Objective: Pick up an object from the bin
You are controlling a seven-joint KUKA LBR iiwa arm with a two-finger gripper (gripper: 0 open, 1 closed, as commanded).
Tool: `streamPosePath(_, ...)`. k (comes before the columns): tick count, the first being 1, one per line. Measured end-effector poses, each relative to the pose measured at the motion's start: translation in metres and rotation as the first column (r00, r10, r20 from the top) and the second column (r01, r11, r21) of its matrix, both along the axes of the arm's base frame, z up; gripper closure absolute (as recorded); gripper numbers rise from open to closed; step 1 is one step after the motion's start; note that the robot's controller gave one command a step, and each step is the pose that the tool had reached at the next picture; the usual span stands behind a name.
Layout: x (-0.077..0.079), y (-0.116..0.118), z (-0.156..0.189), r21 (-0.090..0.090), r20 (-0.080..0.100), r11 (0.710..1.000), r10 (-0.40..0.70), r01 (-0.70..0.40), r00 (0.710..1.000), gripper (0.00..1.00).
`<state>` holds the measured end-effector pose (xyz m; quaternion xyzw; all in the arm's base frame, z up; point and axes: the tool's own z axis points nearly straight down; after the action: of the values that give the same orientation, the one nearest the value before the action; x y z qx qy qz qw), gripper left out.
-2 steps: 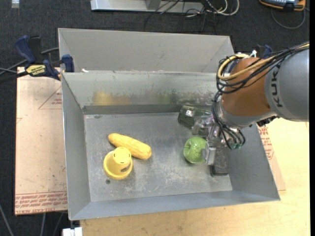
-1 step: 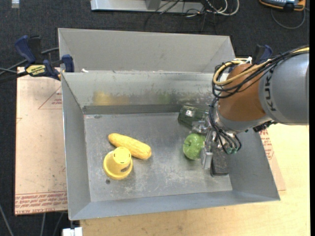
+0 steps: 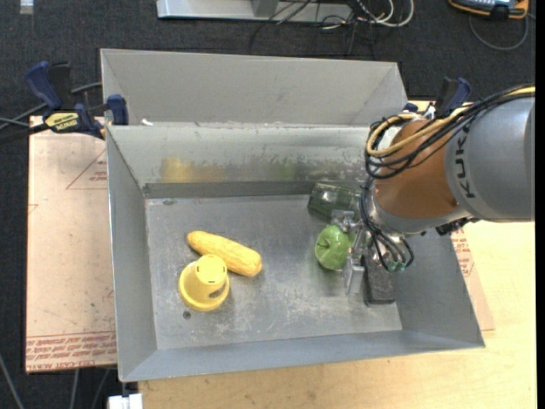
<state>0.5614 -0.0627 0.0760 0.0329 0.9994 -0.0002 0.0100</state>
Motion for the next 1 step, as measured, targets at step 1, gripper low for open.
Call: streamPosePath(1, -0.0003, 0.0001, 0.0000, 0.000, 0.001, 1.000, -0.001, 0.001, 1.000, 1.00)
